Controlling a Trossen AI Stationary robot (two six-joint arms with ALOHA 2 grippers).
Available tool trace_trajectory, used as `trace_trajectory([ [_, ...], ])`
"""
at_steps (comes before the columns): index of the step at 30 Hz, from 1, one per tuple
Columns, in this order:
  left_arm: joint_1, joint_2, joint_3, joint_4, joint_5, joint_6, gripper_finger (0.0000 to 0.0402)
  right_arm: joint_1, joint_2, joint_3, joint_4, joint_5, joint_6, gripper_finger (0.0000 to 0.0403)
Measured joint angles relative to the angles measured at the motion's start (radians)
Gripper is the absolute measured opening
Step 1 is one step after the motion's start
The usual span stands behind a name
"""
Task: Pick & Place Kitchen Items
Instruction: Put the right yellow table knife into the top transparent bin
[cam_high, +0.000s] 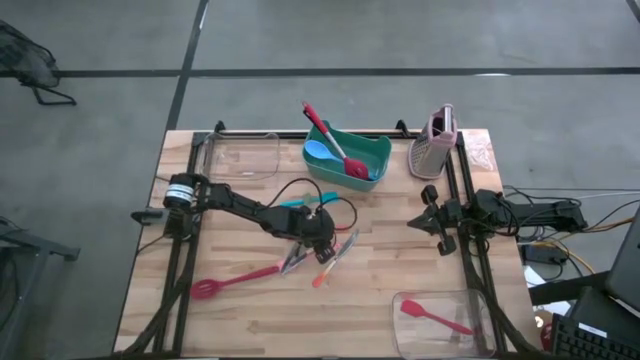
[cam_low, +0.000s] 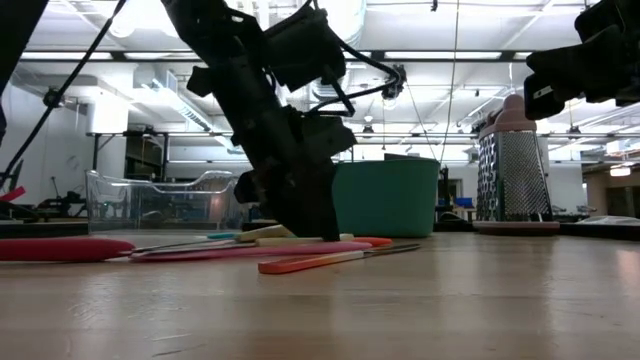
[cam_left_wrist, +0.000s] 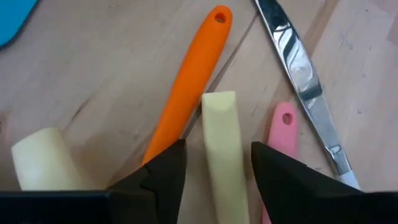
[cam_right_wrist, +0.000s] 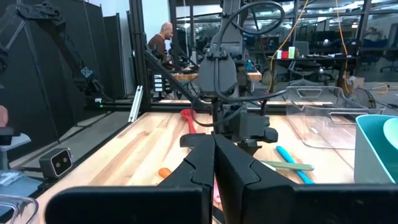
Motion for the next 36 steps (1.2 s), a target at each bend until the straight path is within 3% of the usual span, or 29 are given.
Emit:
trace_trajectory([
  [5, 0.0, 0.008, 0.001, -0.01, -0.002, 0.0, 0.0165, 0.0, 0.0, 0.0, 0.0, 0.0, 0.0, 0.0008],
  [16, 0.003, 0.011, -0.001, -0.015, 0.067, 0.025, 0.0003, 0.0, 0.0, 0.0, 0.0, 0.0, 0.0, 0.0008],
  [24, 0.003, -0.005, -0.003, -0.01, 0.068, 0.022, 0.0001, 0.0, 0.0, 0.0, 0.0, 0.0, 0.0, 0.0008],
  [32, 0.004, -0.095, -0.003, 0.031, 0.019, 0.084, 0.003, 0.0, -0.001, 0.0, 0.0, 0.0, 0.0, 0.0008],
  [36, 0.002, -0.104, -0.004, 0.056, 0.091, 0.122, 0.0042, 0.0, -0.001, 0.0, -0.001, 0.0, 0.0, 0.0008],
])
